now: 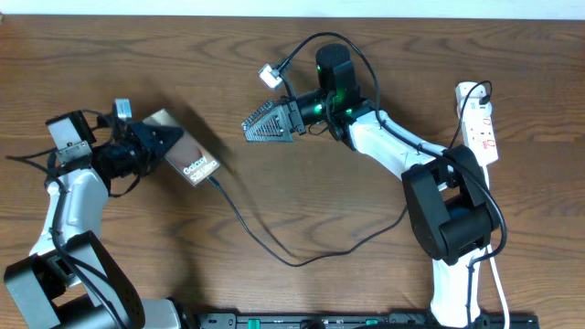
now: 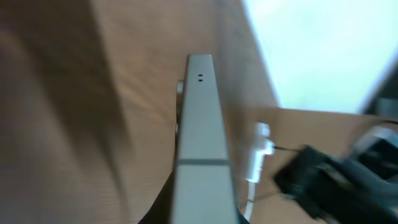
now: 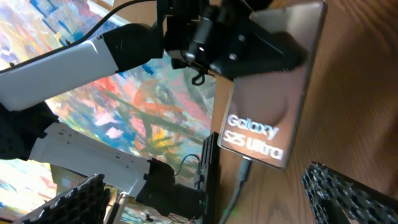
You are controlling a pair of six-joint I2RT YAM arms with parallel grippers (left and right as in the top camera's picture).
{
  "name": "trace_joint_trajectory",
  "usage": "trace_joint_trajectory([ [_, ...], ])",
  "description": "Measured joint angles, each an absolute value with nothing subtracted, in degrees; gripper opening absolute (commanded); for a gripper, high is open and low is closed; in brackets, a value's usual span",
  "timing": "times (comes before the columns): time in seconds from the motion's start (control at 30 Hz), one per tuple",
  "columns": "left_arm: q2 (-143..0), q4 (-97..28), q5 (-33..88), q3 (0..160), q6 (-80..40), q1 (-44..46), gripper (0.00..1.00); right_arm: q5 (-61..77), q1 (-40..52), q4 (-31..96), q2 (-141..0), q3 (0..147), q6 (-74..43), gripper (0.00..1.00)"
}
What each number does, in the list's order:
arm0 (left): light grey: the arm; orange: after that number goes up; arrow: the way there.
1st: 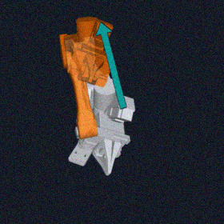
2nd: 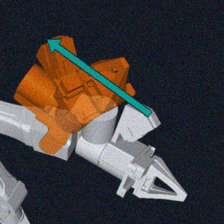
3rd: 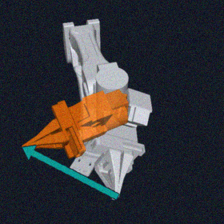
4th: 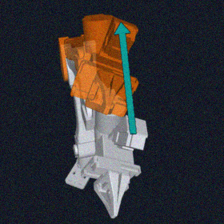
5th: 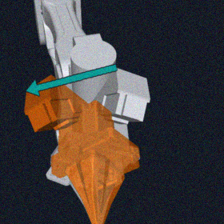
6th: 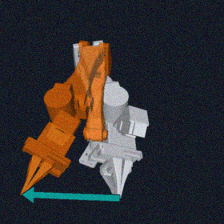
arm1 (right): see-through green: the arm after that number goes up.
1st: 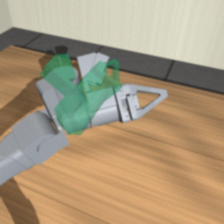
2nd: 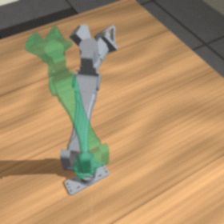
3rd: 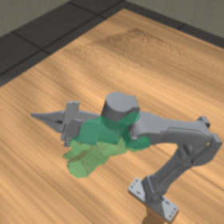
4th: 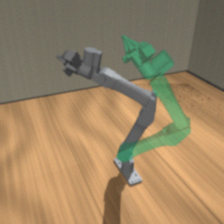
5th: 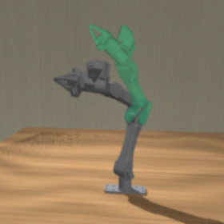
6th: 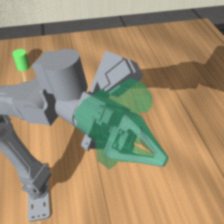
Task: Plug charger to phone and switch on socket
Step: 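Open the right gripper, withdraw it right, and lower the phone with left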
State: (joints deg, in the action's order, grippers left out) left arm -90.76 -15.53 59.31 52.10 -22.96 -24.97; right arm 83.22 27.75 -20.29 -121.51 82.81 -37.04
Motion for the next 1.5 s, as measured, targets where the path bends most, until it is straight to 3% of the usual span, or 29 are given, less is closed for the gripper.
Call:
trace_joint_trajectory([
  [0.27, -90.8, -17.4, 51.5, 48.6, -20.7, -25.0, 0.08, 80.0, 27.7, -12.2, -121.5, 82.9, -36.7, 0.99],
  [0.7, -90.8, -17.8, 48.8, 48.3, -20.5, -25.0, 0.07, 56.9, 27.7, 13.2, -121.5, 83.1, -26.7, 0.99],
  [1.5, -102.0, -16.2, 46.6, 46.5, -19.6, -25.0, 0.07, 49.6, 25.8, 16.5, -121.5, 83.1, -22.7, 0.99],
])
